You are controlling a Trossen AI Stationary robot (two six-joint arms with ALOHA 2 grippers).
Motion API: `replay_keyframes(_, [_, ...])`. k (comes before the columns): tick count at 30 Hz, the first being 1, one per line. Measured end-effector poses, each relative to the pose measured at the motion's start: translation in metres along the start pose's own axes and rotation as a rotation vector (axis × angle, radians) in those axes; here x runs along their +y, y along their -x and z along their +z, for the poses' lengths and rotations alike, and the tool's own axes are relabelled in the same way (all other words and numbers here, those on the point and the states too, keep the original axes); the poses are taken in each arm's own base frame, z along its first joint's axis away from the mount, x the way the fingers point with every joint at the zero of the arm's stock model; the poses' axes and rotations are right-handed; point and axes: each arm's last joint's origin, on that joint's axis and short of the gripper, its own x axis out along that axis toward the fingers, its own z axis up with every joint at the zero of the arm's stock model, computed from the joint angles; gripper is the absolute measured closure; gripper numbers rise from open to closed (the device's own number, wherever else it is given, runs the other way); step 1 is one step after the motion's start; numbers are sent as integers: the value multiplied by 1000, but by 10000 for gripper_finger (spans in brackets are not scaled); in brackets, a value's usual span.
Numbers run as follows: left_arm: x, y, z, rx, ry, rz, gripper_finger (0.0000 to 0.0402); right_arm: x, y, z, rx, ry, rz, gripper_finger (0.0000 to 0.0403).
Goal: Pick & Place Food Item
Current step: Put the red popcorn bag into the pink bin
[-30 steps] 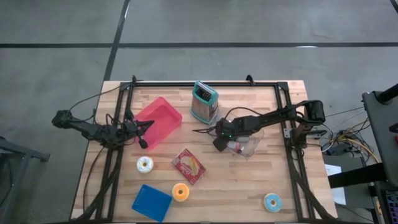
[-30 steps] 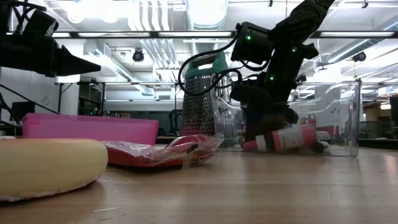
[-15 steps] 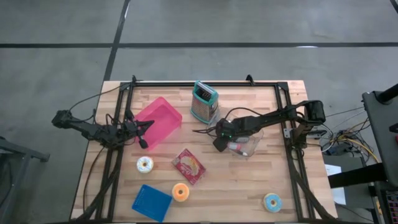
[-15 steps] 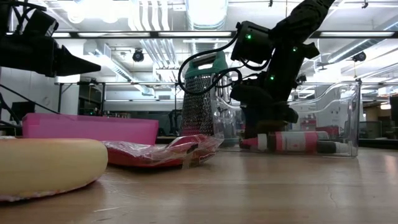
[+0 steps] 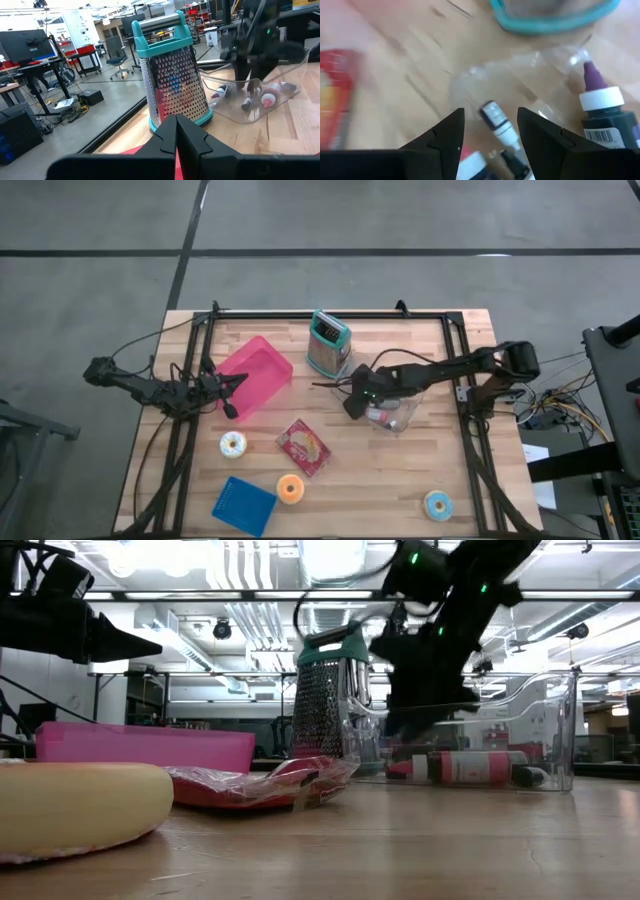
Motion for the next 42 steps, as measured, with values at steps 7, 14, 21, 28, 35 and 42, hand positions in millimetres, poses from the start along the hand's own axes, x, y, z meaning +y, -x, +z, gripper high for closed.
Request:
replay_keyframes(7, [0, 0, 0, 0, 0, 0, 396, 21, 42, -7, -160, 59, 67, 223])
replay_keyframes(14, [0, 0, 0, 0, 0, 0, 396, 56, 74, -28, -405, 292, 127, 223])
replay_keyframes(21, [0, 0, 0, 0, 0, 0, 396, 84, 98, -52, -556, 439, 202, 227])
replay_keyframes(28, [0, 0, 0, 0, 0, 0, 396, 99, 109, -70, -594, 495, 299, 236])
replay_keyframes(35, [0, 0, 0, 0, 0, 0, 396, 110, 105, -91, -591, 590, 315, 240])
replay_keyframes(42, [0, 0, 0, 0, 0, 0, 396, 126, 101, -104, -702, 701, 319, 224])
